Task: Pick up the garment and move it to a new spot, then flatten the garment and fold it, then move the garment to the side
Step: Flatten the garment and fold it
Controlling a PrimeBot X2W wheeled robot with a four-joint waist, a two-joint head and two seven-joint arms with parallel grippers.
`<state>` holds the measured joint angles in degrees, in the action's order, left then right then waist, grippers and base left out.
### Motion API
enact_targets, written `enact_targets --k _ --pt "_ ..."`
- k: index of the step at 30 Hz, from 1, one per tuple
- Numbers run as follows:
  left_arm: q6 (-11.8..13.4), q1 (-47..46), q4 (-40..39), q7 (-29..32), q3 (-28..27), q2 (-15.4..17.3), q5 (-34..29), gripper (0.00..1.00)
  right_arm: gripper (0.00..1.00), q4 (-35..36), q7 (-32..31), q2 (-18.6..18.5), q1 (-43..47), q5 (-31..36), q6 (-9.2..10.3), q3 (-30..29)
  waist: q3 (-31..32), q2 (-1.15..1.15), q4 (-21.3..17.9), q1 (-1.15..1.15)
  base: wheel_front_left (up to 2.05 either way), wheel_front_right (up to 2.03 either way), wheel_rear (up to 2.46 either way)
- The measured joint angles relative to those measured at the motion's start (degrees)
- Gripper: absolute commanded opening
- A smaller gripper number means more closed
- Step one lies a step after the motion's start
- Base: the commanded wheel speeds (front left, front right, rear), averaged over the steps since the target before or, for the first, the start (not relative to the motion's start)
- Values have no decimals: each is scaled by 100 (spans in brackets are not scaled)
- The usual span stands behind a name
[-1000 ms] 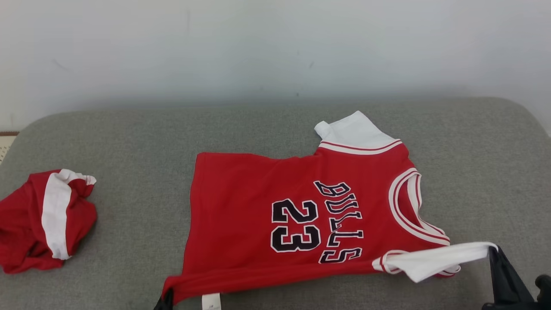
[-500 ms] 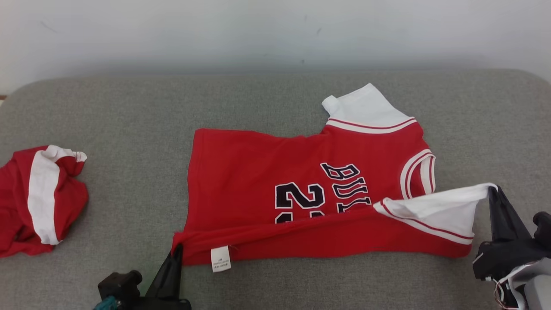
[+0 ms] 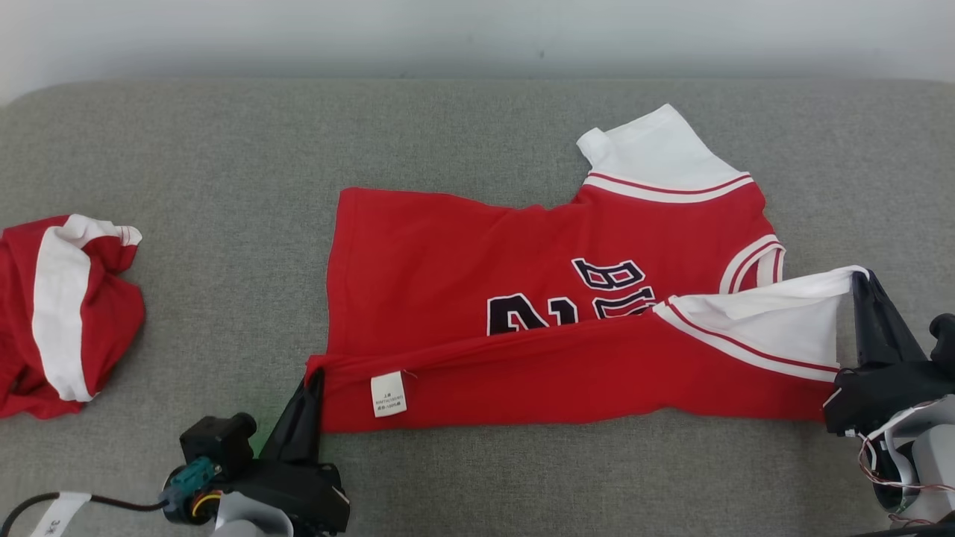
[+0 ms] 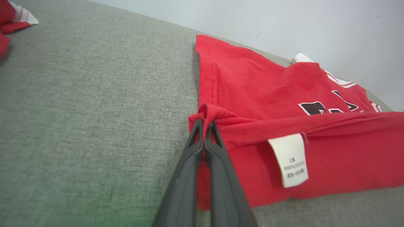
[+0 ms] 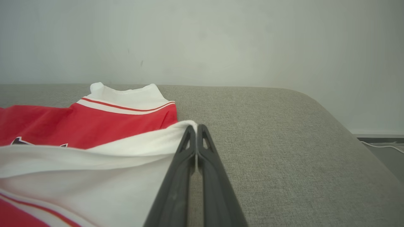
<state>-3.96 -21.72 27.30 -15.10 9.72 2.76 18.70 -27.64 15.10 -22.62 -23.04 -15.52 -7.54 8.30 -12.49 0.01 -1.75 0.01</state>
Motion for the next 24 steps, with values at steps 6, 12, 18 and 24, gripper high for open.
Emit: enact_targets --k 6,12,18,24 --pt "54 -265 4 -1 85 -1 23 0 0 -101 0 34 -154 26 0 35 -124 0 27 0 0 0 0" --pt "104 -466 24 -1 79 0 16 0 0 -191 0 82 -270 33 0 30 -204 0 43 -1 0 0 0" --pt "153 -577 68 -1 45 3 120 100 100 -416 0 174 -419 -1 1 9 -234 0 54 0 0 0 0" --pt "257 -506 -54 0 -1 3 144 100 100 -255 2 202 -438 55 1 -264 -165 0 38 -1 0 0 0"
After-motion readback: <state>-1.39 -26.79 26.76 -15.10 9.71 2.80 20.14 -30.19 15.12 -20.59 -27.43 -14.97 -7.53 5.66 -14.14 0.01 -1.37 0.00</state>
